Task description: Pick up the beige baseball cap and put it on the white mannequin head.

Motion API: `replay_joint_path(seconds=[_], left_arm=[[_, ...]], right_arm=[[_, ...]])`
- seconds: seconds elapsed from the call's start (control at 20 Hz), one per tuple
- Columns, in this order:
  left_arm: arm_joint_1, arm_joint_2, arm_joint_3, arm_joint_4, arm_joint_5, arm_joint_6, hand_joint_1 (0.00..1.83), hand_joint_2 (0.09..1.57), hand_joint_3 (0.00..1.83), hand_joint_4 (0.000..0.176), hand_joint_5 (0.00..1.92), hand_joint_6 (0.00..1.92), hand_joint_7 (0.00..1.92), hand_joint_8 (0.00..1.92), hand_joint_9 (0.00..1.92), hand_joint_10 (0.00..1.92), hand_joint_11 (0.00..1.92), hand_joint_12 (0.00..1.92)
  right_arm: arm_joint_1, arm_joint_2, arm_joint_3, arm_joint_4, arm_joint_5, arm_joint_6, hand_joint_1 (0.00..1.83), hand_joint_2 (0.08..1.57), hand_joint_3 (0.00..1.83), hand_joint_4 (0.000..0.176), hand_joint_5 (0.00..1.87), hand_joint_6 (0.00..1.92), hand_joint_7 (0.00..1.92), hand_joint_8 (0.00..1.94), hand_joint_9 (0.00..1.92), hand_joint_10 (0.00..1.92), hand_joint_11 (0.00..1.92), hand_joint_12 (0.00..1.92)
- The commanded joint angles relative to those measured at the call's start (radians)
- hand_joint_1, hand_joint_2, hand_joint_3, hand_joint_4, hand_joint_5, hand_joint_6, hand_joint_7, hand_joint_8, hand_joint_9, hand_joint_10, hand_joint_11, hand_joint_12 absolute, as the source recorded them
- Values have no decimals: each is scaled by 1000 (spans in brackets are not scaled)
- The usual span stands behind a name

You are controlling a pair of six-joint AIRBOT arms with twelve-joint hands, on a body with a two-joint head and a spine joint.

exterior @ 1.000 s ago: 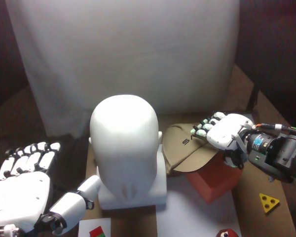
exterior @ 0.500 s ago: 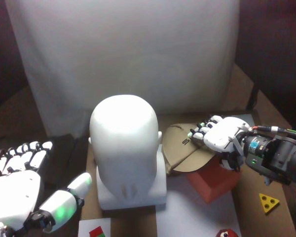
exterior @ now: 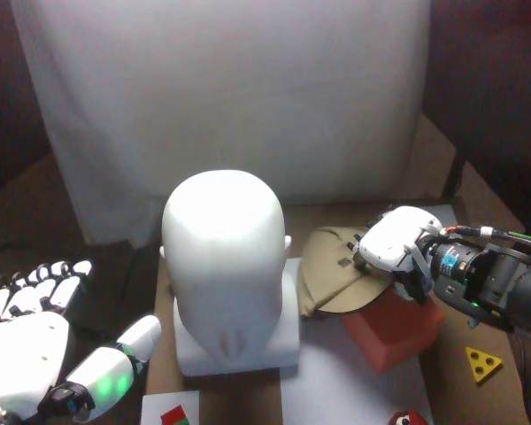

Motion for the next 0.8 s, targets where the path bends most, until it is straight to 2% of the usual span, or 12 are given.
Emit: replay_joint_path(seconds=[0.0,0.05,0.1,0.15,0.25,0.35,0.4,0.45,0.55,0.6,0.75], left_arm=[[-7,2,2,46,-100,-10,0,1109,0,0,198,2,163,1,154,4,0,498],[-5,2,2,46,-100,-13,0,1110,0,0,204,4,156,0,143,0,0,496],[-5,2,1,46,-100,-14,0,1110,0,0,205,5,154,0,141,0,0,495],[-4,2,0,47,-100,-17,0,1110,0,0,205,5,154,0,141,0,0,495],[-2,2,-4,47,-102,-20,0,1111,0,0,196,2,137,2,125,2,0,438],[0,2,-7,45,-108,-21,0,1112,0,0,193,1,143,3,132,3,0,459],[1,2,-7,45,-110,-21,0,1112,0,0,193,0,150,3,139,4,0,475],[6,2,-10,45,-127,-21,0,1112,0,0,197,1,158,4,148,4,0,502],[9,2,-15,45,-138,-21,0,1114,1,0,205,4,167,6,149,4,0,501],[13,2,-20,45,-147,-23,0,1114,1,0,205,3,168,4,149,3,0,489],[17,0,-27,48,-149,-30,0,1114,0,0,206,1,173,3,148,1,0,463]], right_arm=[[-1,4,8,10,45,-6,1379,1130,0,0,842,950,981,972,942,1295,1015,1391],[-1,4,9,12,45,-11,1383,1106,0,0,908,875,1019,909,987,1276,1100,1387],[-1,4,9,36,45,-35,1383,1105,0,0,911,869,1018,902,991,1276,1107,1388],[0,4,9,64,49,-69,1383,1105,0,0,911,869,1018,902,991,1276,1107,1388],[4,1,22,83,62,-75,1381,1109,1,0,910,903,996,912,982,1280,1055,1382],[12,-1,39,99,90,-74,1379,1118,0,0,883,933,980,941,967,1302,1032,1378],[15,2,39,114,119,-100,1378,1122,1,0,867,946,974,954,962,1311,1028,1376],[24,5,39,197,156,-192,1377,1124,1,0,866,958,958,966,966,1304,1011,1369],[44,14,39,272,197,-248,1376,1125,1,0,866,959,957,965,963,1311,1002,1368],[59,23,39,323,261,-280,1376,1125,0,0,866,959,957,966,963,1311,989,1363],[92,46,38,361,289,-242,1377,1124,0,0,865,959,965,957,963,1307,999,1367]])
